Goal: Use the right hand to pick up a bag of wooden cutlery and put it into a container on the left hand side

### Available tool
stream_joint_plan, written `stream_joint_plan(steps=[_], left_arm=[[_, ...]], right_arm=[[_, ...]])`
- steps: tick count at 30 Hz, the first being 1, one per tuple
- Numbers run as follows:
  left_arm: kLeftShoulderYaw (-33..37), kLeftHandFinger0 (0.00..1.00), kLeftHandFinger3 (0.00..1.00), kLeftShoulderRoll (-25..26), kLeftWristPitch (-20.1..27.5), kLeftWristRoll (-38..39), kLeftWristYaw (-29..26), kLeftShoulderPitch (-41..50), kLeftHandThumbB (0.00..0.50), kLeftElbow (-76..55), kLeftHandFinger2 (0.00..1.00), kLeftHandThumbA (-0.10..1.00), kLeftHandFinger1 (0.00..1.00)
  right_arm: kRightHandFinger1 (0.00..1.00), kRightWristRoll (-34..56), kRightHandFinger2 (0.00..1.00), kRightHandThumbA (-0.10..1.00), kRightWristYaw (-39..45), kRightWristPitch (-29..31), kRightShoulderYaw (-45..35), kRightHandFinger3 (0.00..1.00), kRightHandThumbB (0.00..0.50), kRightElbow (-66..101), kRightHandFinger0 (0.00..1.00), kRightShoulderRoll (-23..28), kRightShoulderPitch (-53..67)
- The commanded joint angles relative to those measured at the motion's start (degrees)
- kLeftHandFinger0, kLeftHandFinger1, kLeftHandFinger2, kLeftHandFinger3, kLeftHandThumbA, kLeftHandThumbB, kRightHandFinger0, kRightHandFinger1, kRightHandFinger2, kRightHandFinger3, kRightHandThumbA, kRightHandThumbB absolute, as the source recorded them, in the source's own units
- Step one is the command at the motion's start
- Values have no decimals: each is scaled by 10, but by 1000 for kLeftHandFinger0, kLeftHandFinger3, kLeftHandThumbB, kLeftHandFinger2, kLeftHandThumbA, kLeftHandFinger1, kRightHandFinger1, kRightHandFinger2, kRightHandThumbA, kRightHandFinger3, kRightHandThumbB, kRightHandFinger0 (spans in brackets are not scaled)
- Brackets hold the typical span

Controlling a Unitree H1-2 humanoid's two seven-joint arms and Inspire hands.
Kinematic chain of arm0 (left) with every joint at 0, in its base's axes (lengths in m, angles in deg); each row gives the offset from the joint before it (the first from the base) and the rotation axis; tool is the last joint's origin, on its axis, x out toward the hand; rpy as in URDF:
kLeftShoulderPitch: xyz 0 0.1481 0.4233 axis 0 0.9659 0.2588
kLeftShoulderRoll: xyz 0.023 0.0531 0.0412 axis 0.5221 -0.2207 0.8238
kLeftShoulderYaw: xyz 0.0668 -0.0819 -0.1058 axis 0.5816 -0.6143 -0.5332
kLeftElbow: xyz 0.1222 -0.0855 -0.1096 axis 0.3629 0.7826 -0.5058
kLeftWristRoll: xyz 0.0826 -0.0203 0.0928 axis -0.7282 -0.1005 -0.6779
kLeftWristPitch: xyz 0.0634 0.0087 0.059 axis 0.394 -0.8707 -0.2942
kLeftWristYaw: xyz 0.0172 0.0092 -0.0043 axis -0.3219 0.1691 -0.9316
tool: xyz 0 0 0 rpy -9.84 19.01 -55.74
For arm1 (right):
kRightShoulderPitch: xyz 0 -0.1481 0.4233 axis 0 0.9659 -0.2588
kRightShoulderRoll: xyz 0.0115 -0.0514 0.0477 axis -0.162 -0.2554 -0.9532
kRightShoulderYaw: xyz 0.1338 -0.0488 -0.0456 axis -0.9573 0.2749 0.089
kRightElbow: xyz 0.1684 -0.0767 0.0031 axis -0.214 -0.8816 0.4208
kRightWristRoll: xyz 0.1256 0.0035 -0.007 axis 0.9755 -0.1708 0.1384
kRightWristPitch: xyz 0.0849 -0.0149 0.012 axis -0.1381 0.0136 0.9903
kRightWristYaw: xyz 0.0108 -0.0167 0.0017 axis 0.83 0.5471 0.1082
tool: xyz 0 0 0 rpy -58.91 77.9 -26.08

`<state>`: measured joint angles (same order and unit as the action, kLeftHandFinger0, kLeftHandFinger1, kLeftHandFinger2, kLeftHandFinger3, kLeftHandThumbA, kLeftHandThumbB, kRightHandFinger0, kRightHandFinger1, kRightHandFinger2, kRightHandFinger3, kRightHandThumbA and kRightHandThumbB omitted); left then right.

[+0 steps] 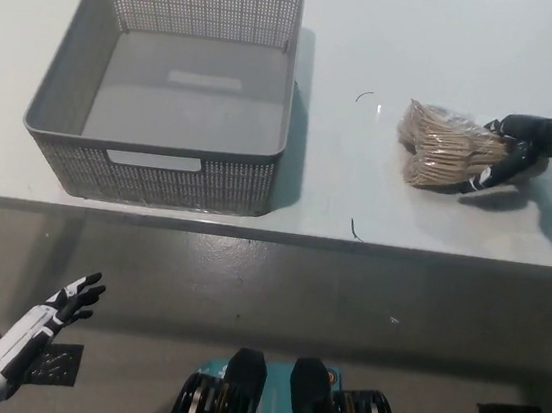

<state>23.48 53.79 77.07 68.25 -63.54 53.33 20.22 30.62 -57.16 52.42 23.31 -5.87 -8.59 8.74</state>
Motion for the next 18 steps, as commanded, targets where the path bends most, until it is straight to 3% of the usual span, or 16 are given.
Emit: stream_joint_plan(steps=[1,2,3,4,5,6,7,8,9,10,11,12,13,18], left_arm=[[4,1000,1000,16,3,0,12,-21,404,-15,1000,1000,1000],[4,1000,1000,17,4,-1,12,-20,396,-16,1000,1000,1000],[4,1000,1000,17,6,0,13,-21,388,-16,1000,1000,1000],[3,1000,1000,17,7,1,14,-24,386,-14,1000,1000,1000],[3,1000,1000,17,8,1,14,-27,385,-13,1000,1000,1000],[3,1000,1000,17,9,-1,13,-30,387,-12,1000,1000,1000],[3,1000,1000,18,10,-2,13,-32,387,-9,1000,1000,1000],[3,1000,1000,19,7,1,15,-35,388,-10,1000,1000,1000],[3,1000,1000,19,4,3,17,-35,388,-11,1000,1000,1000],[2,1000,1000,20,-4,4,18,-35,388,-16,1000,1000,1000],[3,1000,1000,21,-4,1,16,-36,396,-16,1000,1000,1000],[3,1000,1000,21,0,0,16,-37,388,-14,1000,1000,1000],[3,1000,1000,21,3,0,16,-38,384,-12,1000,1000,1000],[5,1000,1000,22,4,3,21,-41,385,-8,1000,1000,1000]], right_arm=[[1000,-20,1000,242,-80,6,18,1000,393,3,1000,-21,7],[941,-26,1000,166,-112,13,24,1000,351,6,854,-24,13],[697,-33,806,24,-152,25,30,866,318,9,573,-24,20],[438,-43,475,-86,-189,41,38,540,247,12,323,-22,25],[292,-54,411,-99,-228,59,48,514,246,15,128,-20,30],[207,-54,340,-100,-256,71,48,347,238,16,6,-18,33],[215,-50,388,-100,-270,78,45,362,220,16,1,-17,35],[279,-47,611,-100,-283,83,41,566,177,16,0,-16,34],[307,-45,755,-100,-290,83,39,746,163,16,0,-15,35],[436,-41,955,-100,-302,79,34,937,141,16,0,-15,35],[541,-39,1000,-100,-314,81,32,1000,149,16,31,-14,35],[582,-36,1000,-100,-323,83,29,1000,156,15,42,-12,35],[598,-32,996,-100,-327,85,25,1000,134,14,49,-10,35],[619,-8,947,-100,-340,105,-1,984,119,13,65,6,37]])
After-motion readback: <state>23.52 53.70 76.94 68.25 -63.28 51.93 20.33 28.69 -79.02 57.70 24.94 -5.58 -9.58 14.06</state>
